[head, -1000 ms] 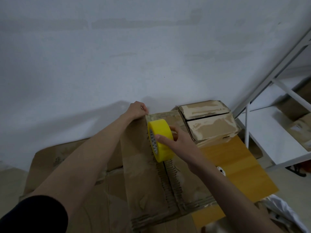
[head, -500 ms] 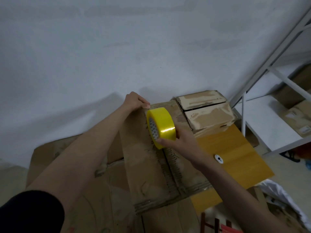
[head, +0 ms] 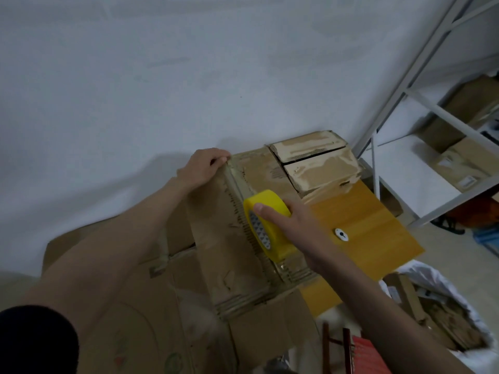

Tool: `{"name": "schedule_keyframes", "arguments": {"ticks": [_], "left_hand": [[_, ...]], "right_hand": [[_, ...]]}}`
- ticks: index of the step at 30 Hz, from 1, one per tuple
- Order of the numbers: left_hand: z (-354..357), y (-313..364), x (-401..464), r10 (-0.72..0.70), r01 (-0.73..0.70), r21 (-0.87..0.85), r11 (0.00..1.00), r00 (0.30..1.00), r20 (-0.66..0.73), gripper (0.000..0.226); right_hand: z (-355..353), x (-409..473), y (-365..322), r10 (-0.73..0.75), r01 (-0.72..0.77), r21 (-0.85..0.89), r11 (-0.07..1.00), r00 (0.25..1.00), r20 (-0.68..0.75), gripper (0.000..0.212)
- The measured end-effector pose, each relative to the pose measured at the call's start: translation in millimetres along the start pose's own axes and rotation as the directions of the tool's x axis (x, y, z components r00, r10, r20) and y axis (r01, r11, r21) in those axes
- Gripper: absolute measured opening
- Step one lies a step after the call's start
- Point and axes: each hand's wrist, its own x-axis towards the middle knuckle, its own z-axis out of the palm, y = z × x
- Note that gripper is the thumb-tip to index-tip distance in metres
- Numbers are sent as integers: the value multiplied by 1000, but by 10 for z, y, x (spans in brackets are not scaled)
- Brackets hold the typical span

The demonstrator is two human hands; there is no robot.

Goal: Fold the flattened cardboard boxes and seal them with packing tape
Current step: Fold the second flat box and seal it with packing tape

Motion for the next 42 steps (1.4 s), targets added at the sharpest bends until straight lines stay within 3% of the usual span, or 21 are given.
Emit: {"name": "schedule_keyframes", "arguments": {"ticks": [3,5,7,11,13,16,21,27,33,36,42], "left_hand": [[-13,-43,-184,145,-176,155,972,971,189,43],[-49,-62,-261,209,-276,212,937,934,290,50],[-86,-58,-305,262,-370,276,887,896,358,57],[-118,-54,-364,286,-449,363,817,861,421,58],[-126,-45,-415,298,-469,373,800,852,431,60],[-127,-15,-503,331,-497,350,794,837,437,58],[-28,72,-671,386,-542,299,785,807,447,61],[116,79,-817,357,-478,281,832,849,389,61],[92,101,-789,344,-477,250,843,834,431,66],[105,110,-786,310,-468,287,836,833,459,66],[89,168,-802,273,-483,346,804,818,506,66]], "right_hand": [[-13,-19,23,-12,12,19,1000,1000,26,33],[-41,-38,30,-22,20,37,999,999,46,42],[-62,-61,41,-28,25,54,998,998,63,50],[-63,-138,95,-78,76,38,996,995,58,37],[-51,-186,158,-104,103,38,994,994,27,34],[-26,-260,280,-109,111,51,992,993,-53,51],[69,-355,474,-204,193,-84,978,969,-142,63],[197,-340,495,-297,268,-165,949,937,-186,44],[170,-437,336,-315,269,-217,938,924,-216,25],[69,-557,361,-258,195,-240,951,928,-270,51],[65,-599,224,-206,97,-393,914,947,-245,63]]}}
